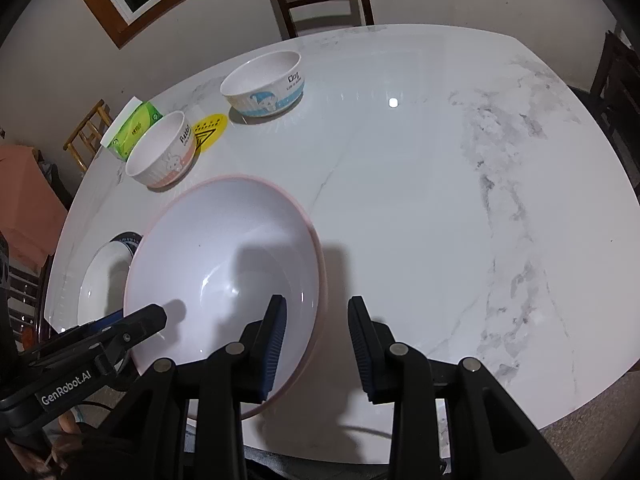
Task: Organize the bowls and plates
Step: 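Lower the pink bowl onto the table beside the plates and open both tools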
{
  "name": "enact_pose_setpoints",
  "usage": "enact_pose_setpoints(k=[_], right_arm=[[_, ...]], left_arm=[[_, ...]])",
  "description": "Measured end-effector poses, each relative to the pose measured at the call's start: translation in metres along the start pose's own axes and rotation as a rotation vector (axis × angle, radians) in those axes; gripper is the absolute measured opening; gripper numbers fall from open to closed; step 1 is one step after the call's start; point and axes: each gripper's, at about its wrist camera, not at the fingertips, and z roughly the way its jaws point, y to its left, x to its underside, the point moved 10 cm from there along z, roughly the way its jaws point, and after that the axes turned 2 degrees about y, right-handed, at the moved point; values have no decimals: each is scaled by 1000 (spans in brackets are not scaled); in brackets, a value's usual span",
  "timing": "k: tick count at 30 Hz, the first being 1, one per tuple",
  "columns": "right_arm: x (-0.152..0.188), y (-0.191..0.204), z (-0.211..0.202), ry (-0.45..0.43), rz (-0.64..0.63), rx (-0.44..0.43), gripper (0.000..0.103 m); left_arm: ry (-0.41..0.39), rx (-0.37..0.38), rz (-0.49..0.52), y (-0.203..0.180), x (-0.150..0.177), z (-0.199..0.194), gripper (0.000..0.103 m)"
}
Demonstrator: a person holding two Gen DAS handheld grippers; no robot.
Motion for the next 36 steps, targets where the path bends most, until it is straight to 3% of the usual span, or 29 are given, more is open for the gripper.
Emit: enact_pose_setpoints(k=[19,36], right_arm=[[-27,1,-24,-115,-49,52,32],[-42,54,-22,-119,-179,30,32]], left_arm=[[-101,-1,26,7,-16,-24,47],[-150,-35,-22,48,-32,-43,49]])
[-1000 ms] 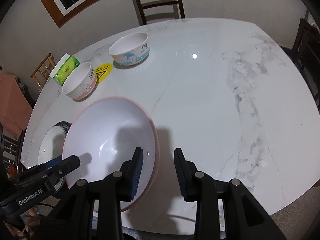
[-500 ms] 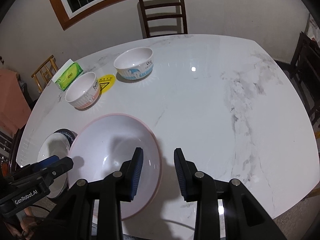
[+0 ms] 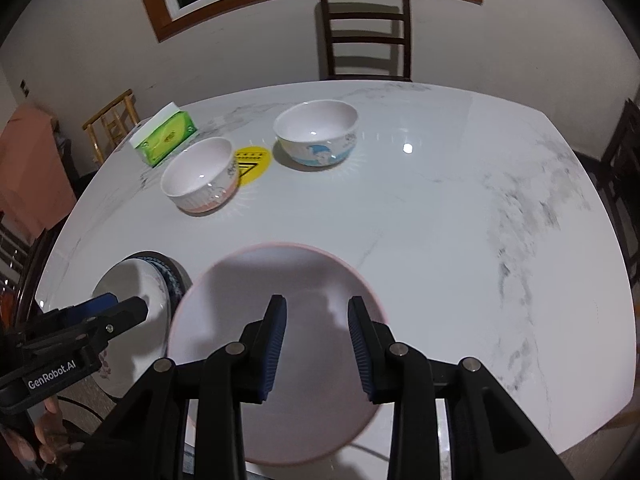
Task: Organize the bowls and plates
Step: 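Lower the pink bowl onto the table beside the plates and open both tools, then move both tools to the white ribbed rabbit-print bowl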
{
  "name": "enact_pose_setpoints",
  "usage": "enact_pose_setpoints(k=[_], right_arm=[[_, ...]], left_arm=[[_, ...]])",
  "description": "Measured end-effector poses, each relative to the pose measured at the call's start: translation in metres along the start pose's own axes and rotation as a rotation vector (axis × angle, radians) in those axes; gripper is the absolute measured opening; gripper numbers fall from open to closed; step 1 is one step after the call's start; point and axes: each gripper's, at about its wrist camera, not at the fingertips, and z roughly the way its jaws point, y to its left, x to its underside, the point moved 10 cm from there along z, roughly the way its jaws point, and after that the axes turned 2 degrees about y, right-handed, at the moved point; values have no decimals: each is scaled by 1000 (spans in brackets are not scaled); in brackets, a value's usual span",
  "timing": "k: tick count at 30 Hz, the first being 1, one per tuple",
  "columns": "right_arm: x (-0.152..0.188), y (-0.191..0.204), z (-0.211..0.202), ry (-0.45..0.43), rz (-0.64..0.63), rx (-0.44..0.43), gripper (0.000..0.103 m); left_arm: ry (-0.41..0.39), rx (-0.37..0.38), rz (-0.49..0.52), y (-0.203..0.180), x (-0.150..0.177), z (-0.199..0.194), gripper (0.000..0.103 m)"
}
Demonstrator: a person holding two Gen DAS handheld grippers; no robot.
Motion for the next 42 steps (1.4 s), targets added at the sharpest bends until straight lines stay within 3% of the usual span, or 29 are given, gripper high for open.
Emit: enact_pose_setpoints(k=[6,13,27,42], right_arm=[[-13,26,4,-12,-49,-48,32],[-21,55,19,35,-64,-171,32],[-68,84,49,88,-55,-317,32],[-113,102,108,144,13,-291,32]], left_arm=[[-21,-25,-31,23,-11,-4,51],[-33,-55,-89,59,-25,-2,52],[-19,-18,-200,86,-59,16,52],[-37,10,-286,102,-126,55,50]])
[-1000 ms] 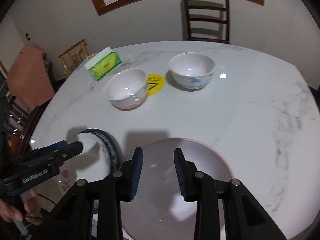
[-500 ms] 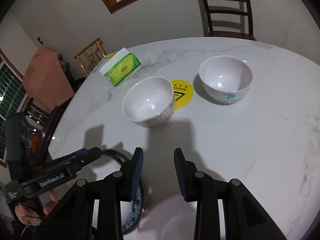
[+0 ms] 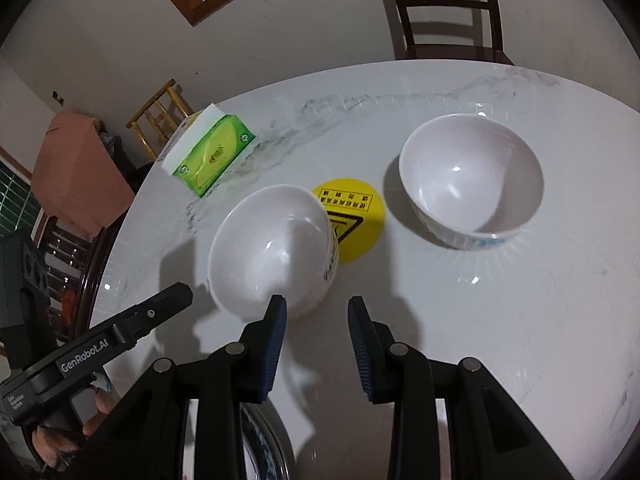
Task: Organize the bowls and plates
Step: 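Move both tools to the white ribbed rabbit-print bowl, then grasp the white ribbed bowl rim with the left tool while the right tool grips it too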
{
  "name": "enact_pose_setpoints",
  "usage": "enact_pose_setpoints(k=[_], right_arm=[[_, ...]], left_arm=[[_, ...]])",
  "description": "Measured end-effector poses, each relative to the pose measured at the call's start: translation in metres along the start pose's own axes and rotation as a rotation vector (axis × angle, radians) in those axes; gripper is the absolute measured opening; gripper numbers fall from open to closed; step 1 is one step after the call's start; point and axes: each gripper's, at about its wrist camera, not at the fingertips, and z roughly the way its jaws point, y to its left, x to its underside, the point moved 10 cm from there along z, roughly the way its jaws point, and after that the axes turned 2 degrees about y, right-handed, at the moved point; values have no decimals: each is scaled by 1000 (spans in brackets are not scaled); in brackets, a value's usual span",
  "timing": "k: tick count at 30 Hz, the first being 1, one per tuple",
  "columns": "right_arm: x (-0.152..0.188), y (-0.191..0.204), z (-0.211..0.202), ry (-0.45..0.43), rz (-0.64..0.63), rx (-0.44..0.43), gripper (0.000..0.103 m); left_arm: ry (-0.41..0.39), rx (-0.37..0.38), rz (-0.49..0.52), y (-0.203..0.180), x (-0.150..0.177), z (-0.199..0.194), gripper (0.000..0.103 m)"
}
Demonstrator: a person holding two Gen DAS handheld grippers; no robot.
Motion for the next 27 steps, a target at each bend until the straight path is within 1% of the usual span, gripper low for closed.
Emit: enact_pose_setpoints(k=[2,6,11,14,16,18,20,21,23,24,27], right_arm=[[-4,1,8,10,3,15,32],[-9,-3,24,32,29,26,32],[-11,-5,40,49,21,44,32],[-11,-2,48,67,7,47,32],[-11,0,51,73,6,38,32],[-11,0,53,76,1,44,32],[-12,0,55,79,1,47,32],[-12,-1,56,80,3,45,32],[-12,0,56,85,0,42,28],[-11,0,56,87,-2,40,23],[-9,0,55,92,0,36,22]], left_arm=[[6,8,2,-2,-5,6,50],[23,-10,3,-2,-14,22,50],[37,-23,9,-2,-16,38,50],[53,-20,16,-3,-13,48,44],[64,-8,9,-3,-11,53,36],[72,-5,13,-4,-9,58,32],[78,0,15,-4,-8,60,30],[79,8,13,-5,-8,60,27],[83,22,15,-8,-7,61,23],[86,29,18,-9,-7,61,20],[85,25,26,-11,-5,60,19]])
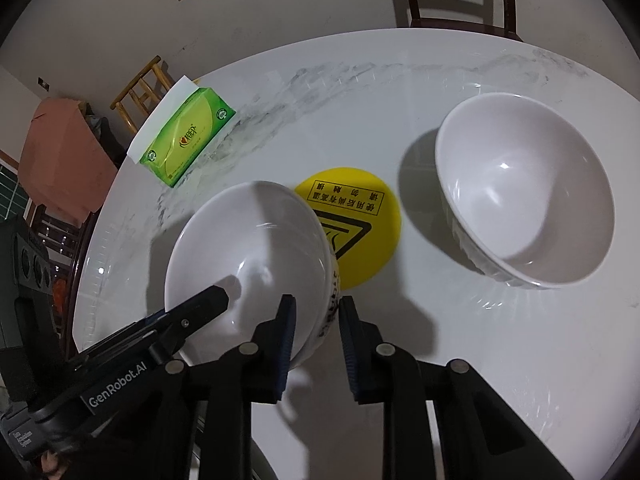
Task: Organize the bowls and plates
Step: 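Grasp the white ribbed bowl rim with the left tool while the right tool grips it too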
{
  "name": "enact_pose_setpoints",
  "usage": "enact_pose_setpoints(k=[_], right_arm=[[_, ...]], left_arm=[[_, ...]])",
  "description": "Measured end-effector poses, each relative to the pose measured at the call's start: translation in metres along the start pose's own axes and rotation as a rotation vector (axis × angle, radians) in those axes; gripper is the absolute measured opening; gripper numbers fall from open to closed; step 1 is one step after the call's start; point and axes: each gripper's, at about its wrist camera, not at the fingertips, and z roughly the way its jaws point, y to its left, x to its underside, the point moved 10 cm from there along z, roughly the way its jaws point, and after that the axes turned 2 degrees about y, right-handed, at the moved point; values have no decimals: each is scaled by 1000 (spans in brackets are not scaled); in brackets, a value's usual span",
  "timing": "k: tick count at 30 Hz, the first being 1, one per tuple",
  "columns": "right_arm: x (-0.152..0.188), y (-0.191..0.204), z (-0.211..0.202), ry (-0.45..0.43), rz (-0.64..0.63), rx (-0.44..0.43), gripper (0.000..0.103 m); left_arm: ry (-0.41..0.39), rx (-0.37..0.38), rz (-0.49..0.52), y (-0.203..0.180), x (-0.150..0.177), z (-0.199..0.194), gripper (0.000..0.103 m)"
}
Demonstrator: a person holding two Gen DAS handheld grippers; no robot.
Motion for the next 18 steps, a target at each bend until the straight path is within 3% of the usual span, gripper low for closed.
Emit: enact_pose_setpoints(k=[18], right_arm=[[10,6,-51,-86,-23,10,22]], left_arm=[[-6,9,38,-27,17,-27,15]])
